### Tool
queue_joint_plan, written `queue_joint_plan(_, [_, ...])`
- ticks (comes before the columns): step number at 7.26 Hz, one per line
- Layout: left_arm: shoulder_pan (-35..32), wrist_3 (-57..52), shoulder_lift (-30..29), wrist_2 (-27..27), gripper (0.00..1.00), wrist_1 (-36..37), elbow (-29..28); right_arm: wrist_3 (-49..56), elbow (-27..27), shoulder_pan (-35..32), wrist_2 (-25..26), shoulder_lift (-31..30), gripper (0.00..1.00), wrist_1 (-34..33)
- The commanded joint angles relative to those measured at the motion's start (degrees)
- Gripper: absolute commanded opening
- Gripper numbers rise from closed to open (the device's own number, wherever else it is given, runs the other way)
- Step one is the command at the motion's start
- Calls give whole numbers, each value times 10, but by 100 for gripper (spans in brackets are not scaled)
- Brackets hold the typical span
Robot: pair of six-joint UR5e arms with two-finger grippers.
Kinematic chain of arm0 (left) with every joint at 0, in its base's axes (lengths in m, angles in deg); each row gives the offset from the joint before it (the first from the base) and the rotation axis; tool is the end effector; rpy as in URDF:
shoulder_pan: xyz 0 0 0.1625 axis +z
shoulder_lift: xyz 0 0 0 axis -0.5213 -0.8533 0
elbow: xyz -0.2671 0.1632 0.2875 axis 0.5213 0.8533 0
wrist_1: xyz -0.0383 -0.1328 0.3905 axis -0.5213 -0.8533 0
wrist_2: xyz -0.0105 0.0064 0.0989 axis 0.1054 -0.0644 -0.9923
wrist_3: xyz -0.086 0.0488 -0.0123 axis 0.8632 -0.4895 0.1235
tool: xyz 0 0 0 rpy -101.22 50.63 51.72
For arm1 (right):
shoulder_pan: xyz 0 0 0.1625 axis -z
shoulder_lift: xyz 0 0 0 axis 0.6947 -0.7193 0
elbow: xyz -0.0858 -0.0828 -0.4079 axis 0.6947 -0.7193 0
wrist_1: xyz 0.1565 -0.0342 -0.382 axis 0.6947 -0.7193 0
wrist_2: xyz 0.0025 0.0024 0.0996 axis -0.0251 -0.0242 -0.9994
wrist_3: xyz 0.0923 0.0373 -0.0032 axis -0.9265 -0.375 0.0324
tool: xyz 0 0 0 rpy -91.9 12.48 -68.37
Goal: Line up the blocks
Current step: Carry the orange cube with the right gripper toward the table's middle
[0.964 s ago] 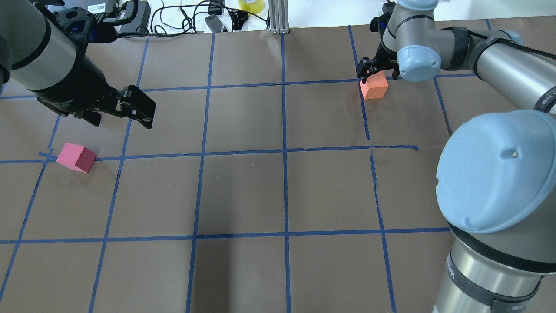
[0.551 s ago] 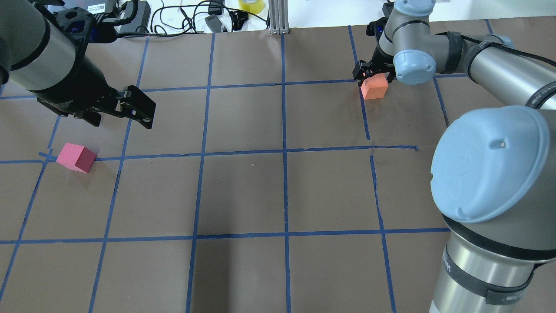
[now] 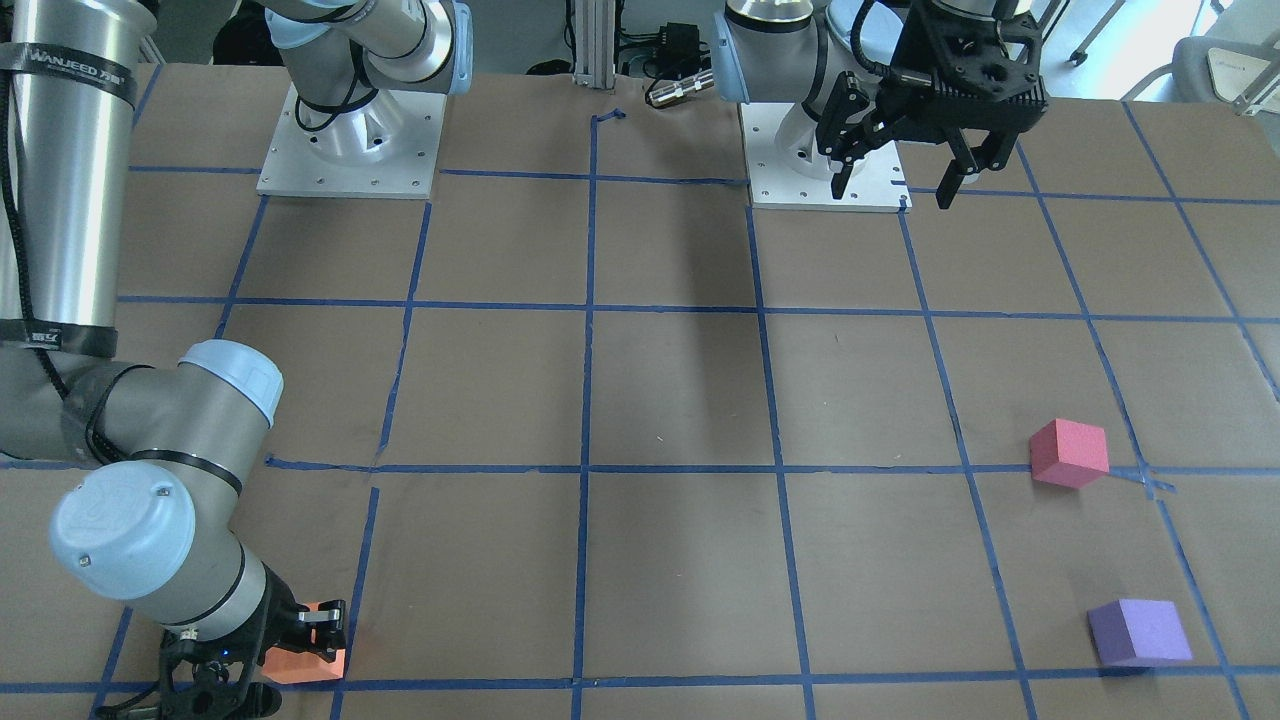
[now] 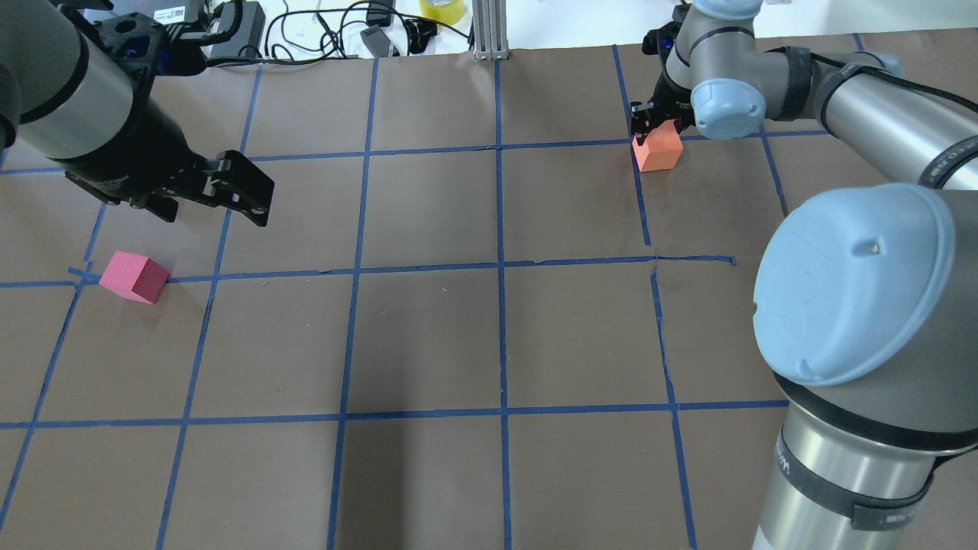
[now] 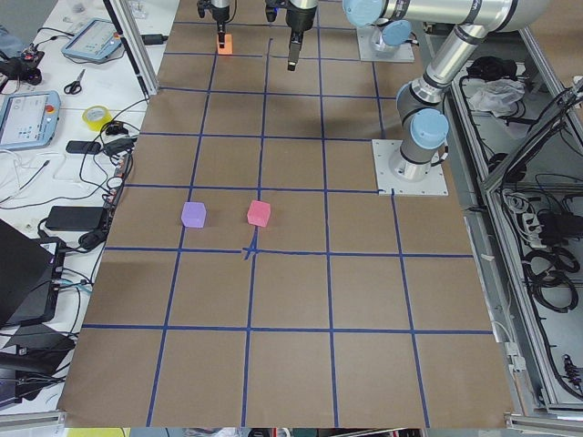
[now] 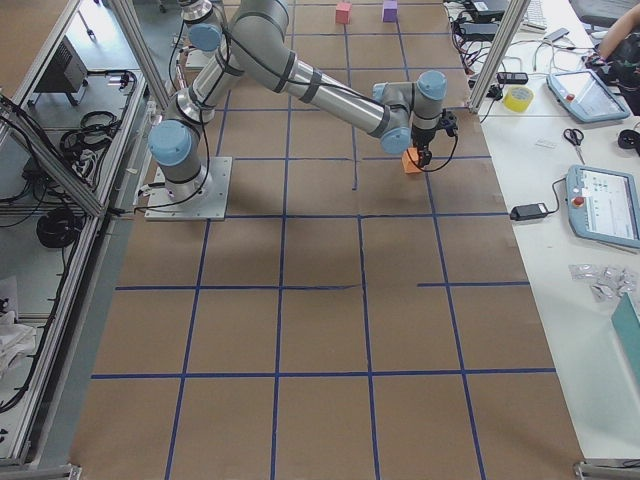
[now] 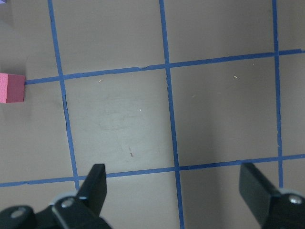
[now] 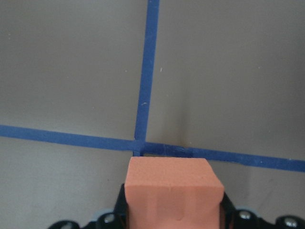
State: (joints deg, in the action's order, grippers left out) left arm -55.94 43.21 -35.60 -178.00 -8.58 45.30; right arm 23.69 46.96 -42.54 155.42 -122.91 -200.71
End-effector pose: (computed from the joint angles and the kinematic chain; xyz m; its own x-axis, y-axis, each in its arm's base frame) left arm -0.1143 -0.4219 0.5186 -0.9960 0.0879 -0.0153 0.0892 0.9873 -0.1317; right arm 0.0929 -0.7472 0.2220 -0.9918 -0.1267 -0.0173 -0.1225 0.9801 -0.1562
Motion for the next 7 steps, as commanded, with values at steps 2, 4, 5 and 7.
queue_joint_plan(2, [0,-1,-1,0,100,0,0,-23,-42,-27,-15,-4,0,35])
queue_joint_plan(4, [0,0,-1,-1,100,0,0,-158,-114,-114,-17,18,0,87])
queue_joint_plan(5, [0,0,-1,-1,100,0,0,-179,-139,-138,-19,35,0,97])
queue_joint_plan(7, [0,1,-1,0,100,0,0,-239,-182,-179,-19,77,0,95])
